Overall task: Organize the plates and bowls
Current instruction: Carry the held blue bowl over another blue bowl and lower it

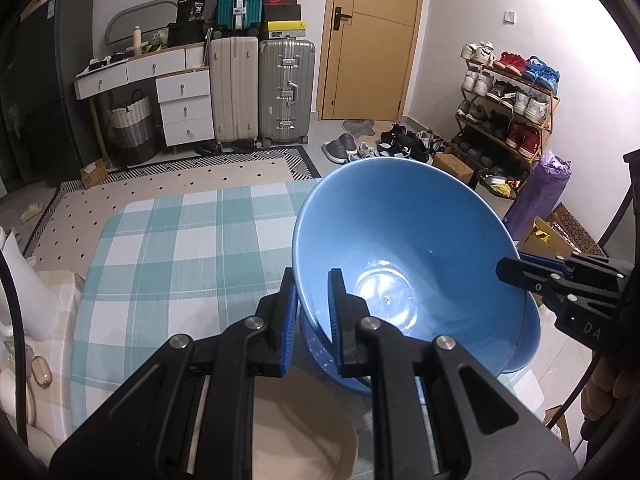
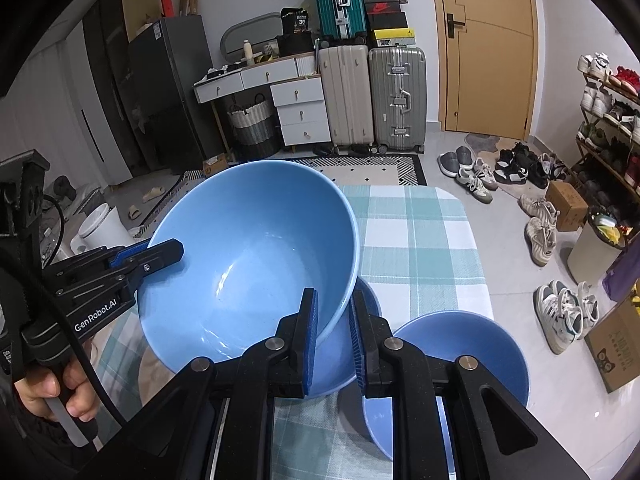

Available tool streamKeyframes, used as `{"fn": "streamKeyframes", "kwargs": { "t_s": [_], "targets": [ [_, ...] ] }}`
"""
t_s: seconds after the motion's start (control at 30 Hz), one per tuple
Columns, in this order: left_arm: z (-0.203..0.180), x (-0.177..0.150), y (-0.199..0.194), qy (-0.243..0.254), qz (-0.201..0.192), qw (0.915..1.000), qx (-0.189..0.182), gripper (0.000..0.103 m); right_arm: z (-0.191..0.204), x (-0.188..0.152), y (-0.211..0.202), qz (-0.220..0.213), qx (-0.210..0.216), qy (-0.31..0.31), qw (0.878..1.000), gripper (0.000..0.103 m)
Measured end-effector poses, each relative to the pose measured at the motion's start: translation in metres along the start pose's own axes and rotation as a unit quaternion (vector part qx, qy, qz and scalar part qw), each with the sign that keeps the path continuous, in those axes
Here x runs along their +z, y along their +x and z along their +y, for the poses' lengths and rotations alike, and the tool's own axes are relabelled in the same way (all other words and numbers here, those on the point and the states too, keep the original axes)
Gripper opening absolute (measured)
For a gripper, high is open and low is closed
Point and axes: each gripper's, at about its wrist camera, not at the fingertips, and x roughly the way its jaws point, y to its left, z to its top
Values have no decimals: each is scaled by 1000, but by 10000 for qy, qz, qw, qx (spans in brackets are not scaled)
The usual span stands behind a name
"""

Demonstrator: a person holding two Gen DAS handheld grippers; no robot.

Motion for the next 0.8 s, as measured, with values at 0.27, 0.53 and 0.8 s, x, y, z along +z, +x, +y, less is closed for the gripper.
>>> {"fn": "streamKeyframes", "kwargs": {
  "t_s": [0.27, 0.53, 0.8],
  "targets": [
    [4, -8, 36, 1, 147, 9999, -32, 11, -9, -9, 18, 150, -7, 69, 9999, 16],
    [10, -17, 76, 43, 282, 9996, -68, 11, -22, -19, 40, 306, -20, 147, 9994, 16],
    [13, -26, 111, 67, 423, 9990, -105, 11, -33, -26, 58, 438, -49, 197, 9988, 16]
  ]
}}
